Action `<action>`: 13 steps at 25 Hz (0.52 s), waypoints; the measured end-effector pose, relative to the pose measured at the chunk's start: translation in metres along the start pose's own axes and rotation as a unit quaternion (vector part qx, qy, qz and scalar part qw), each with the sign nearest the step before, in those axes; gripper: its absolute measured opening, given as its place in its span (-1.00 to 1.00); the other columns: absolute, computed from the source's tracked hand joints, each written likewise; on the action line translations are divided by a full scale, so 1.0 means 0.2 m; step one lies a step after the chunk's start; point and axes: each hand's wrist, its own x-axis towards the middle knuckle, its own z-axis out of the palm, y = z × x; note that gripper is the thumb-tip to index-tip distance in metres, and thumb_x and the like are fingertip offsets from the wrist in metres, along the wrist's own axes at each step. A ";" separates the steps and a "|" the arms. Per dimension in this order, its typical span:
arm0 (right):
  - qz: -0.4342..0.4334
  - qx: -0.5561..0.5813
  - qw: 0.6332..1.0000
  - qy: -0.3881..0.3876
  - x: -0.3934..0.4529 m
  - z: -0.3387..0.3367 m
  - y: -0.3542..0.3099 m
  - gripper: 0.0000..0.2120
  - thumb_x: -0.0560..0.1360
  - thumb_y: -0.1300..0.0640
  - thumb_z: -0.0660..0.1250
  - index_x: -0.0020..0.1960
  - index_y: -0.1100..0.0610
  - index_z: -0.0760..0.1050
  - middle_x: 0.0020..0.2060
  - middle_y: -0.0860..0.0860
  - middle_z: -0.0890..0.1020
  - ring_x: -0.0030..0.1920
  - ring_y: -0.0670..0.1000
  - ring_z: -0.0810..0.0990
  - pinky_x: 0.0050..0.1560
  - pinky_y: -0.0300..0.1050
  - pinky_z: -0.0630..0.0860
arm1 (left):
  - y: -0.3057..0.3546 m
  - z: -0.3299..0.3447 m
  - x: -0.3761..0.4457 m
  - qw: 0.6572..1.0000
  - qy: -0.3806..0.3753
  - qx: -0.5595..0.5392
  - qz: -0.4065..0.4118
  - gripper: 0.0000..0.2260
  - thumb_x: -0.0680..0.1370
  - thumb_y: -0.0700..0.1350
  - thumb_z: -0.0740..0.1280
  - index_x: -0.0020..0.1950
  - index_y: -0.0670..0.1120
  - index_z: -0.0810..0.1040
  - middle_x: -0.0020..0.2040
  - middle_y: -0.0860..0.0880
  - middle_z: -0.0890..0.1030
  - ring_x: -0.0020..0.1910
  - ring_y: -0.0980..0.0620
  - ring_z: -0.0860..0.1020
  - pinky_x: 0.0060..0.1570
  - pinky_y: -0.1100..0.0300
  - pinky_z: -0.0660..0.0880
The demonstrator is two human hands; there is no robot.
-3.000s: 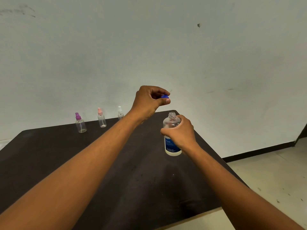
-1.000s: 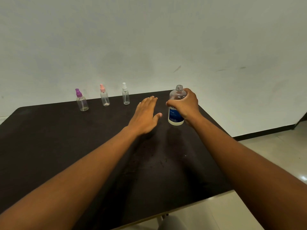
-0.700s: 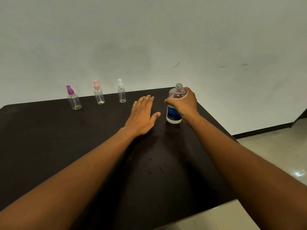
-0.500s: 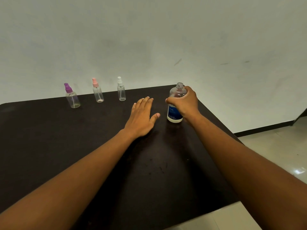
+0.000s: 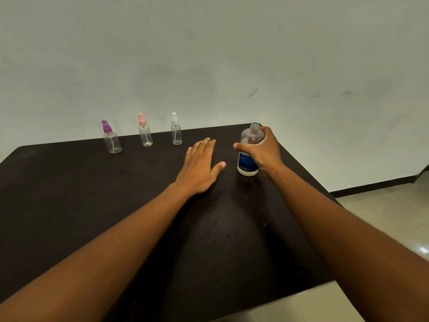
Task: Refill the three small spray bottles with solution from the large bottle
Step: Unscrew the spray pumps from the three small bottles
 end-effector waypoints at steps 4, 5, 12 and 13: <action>-0.015 -0.043 0.999 -0.017 -0.06 -0.06 -0.08 -0.16 0.32 -0.09 0.63 0.47 0.01 0.31 0.31 -0.04 0.52 0.32 0.05 0.53 0.26 -0.01 0.55 | 0.00 -0.11 -0.10 1.000 0.010 0.023 -0.011 -0.32 0.66 0.17 0.21 0.67 -0.07 0.02 0.68 -0.10 0.06 0.66 -0.11 0.00 0.62 -0.14 -0.05; -0.026 -0.066 0.997 -0.014 -0.08 -0.07 -0.12 -0.13 0.34 -0.11 0.61 0.51 0.02 0.27 0.39 -0.01 0.47 0.37 0.08 0.48 0.31 0.04 0.53 | -0.01 -0.15 -0.12 0.999 0.013 0.033 -0.012 -0.31 0.66 0.17 0.20 0.67 -0.07 0.01 0.68 -0.10 0.05 0.66 -0.11 0.00 0.62 -0.13 -0.06; -0.265 -0.322 0.909 0.006 -0.30 -0.05 -0.39 -0.13 0.51 -0.23 0.35 0.65 0.05 0.04 0.63 0.02 0.13 0.60 0.16 0.13 0.57 0.18 0.15 | 0.00 -0.44 -0.36 0.993 0.062 0.100 0.009 -0.35 0.67 0.17 0.17 0.65 -0.12 0.06 0.65 -0.12 0.13 0.63 -0.13 0.08 0.60 -0.19 0.02; -0.283 -0.339 0.897 -0.004 -0.34 -0.03 -0.43 -0.13 0.52 -0.25 0.30 0.66 0.04 -0.01 0.65 0.02 0.07 0.62 0.17 0.07 0.58 0.17 0.08 | -0.01 -0.48 -0.39 0.991 0.072 0.114 0.008 -0.34 0.67 0.18 0.16 0.65 -0.12 0.05 0.65 -0.12 0.12 0.63 -0.14 0.08 0.59 -0.20 0.02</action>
